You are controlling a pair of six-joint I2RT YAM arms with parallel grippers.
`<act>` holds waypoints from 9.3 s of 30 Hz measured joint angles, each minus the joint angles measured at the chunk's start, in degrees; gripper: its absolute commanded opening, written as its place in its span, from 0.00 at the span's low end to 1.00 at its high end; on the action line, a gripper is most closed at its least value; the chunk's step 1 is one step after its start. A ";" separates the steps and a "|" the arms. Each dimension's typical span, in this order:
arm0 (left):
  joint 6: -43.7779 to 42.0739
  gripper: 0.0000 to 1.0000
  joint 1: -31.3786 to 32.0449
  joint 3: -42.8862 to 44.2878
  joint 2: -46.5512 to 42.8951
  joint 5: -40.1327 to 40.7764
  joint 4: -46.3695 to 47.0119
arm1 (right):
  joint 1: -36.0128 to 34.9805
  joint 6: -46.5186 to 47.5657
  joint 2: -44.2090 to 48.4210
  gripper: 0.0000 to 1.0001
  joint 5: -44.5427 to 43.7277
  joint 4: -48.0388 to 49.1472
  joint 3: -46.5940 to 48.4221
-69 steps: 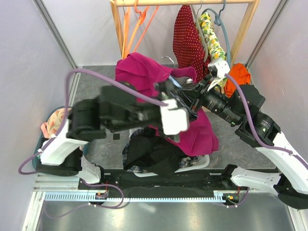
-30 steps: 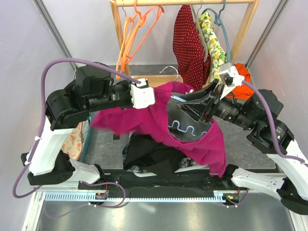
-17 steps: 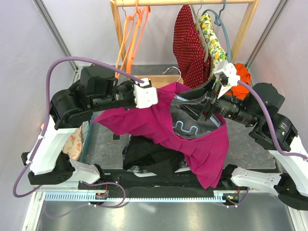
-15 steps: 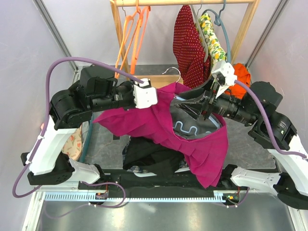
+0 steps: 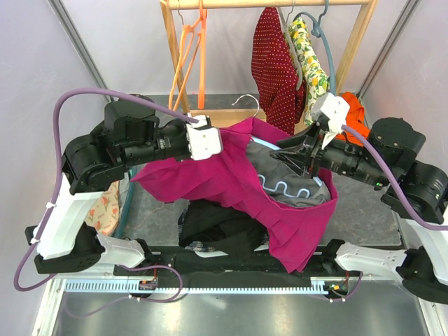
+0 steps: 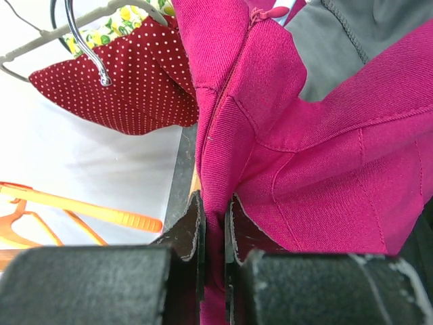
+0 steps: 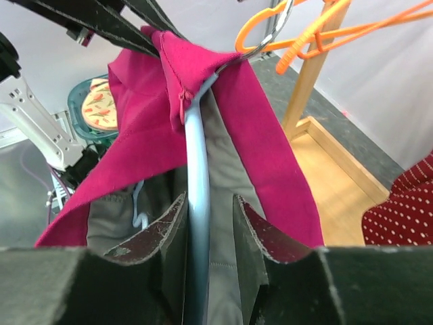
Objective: Remove the skirt from the hanger
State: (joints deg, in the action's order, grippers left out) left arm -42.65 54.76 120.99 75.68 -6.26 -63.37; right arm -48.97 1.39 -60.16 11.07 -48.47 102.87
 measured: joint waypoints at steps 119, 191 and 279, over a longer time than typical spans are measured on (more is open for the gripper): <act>44.78 0.02 -36.37 23.39 5.66 -27.30 17.29 | -0.15 -3.52 11.82 0.00 -29.24 -13.42 13.51; 14.27 0.99 15.06 -66.66 3.87 13.33 29.77 | -0.13 -2.49 -1.68 0.00 -52.22 6.03 -5.88; 13.16 0.99 8.59 17.03 -10.51 26.75 11.21 | 11.47 17.84 -49.35 0.00 -28.85 32.28 27.26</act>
State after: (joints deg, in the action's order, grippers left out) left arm -29.50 63.35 138.02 65.17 20.49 -52.16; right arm -37.50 19.22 -109.51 -17.78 -16.19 130.13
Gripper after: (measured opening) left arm 0.991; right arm 0.162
